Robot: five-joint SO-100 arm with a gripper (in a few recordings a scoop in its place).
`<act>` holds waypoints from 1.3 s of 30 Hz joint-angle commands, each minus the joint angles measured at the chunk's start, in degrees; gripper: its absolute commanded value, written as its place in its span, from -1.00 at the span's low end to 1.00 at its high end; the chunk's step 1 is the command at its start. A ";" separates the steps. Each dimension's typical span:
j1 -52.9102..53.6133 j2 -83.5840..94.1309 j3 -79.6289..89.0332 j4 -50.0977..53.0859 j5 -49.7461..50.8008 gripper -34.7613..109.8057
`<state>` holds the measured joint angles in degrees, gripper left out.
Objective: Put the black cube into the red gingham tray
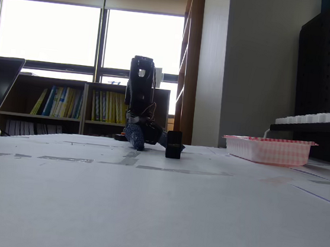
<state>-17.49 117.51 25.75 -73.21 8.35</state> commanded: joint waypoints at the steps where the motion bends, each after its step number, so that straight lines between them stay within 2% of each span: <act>1: -1.23 4.39 5.89 -2.55 1.58 0.31; 26: -1.14 15.64 25.75 -1.58 -0.70 0.31; 39: -1.14 16.44 30.85 2.29 -6.24 0.28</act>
<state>-18.72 134.21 55.11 -71.19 2.46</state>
